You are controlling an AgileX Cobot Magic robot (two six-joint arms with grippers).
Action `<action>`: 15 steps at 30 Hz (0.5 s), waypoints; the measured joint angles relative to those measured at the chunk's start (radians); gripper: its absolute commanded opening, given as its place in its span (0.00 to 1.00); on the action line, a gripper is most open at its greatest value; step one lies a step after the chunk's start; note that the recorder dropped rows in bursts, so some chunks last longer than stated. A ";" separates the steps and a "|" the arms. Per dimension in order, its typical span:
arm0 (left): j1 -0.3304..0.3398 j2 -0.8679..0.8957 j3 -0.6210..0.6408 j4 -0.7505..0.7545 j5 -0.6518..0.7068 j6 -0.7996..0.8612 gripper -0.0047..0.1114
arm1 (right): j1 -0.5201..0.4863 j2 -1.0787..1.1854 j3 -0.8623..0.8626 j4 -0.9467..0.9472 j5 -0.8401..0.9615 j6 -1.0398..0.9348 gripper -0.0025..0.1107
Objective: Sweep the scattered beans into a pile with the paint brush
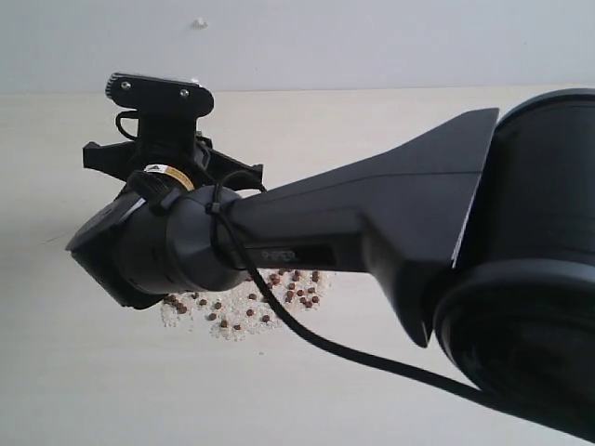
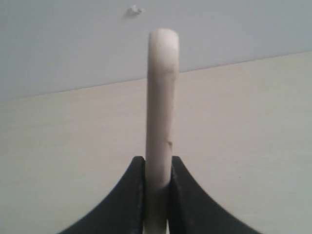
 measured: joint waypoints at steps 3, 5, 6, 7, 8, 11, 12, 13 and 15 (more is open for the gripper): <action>0.000 0.000 0.000 0.000 0.000 0.000 0.04 | 0.000 -0.013 0.000 0.072 -0.083 -0.126 0.02; 0.000 0.000 0.000 0.000 0.000 0.000 0.04 | 0.000 -0.014 0.000 0.100 -0.142 -0.168 0.02; 0.000 0.000 0.000 0.000 0.000 0.000 0.04 | 0.000 -0.015 0.000 0.111 -0.154 -0.178 0.02; 0.000 0.000 0.000 0.000 0.000 0.000 0.04 | 0.000 -0.023 0.000 0.127 -0.164 -0.193 0.02; 0.000 0.000 0.000 0.000 0.000 0.000 0.04 | 0.001 -0.028 0.000 0.131 -0.166 -0.197 0.02; 0.000 0.000 0.000 0.000 0.000 0.000 0.04 | 0.024 -0.063 0.000 0.123 -0.171 -0.204 0.02; 0.000 0.000 0.000 0.000 0.000 0.000 0.04 | 0.032 -0.075 0.000 0.111 -0.171 -0.204 0.02; 0.000 0.000 0.000 0.000 0.000 0.000 0.04 | 0.043 -0.085 0.000 0.092 -0.171 -0.204 0.02; 0.000 0.000 0.000 0.000 0.000 0.000 0.04 | 0.067 -0.099 0.000 0.045 -0.171 -0.204 0.02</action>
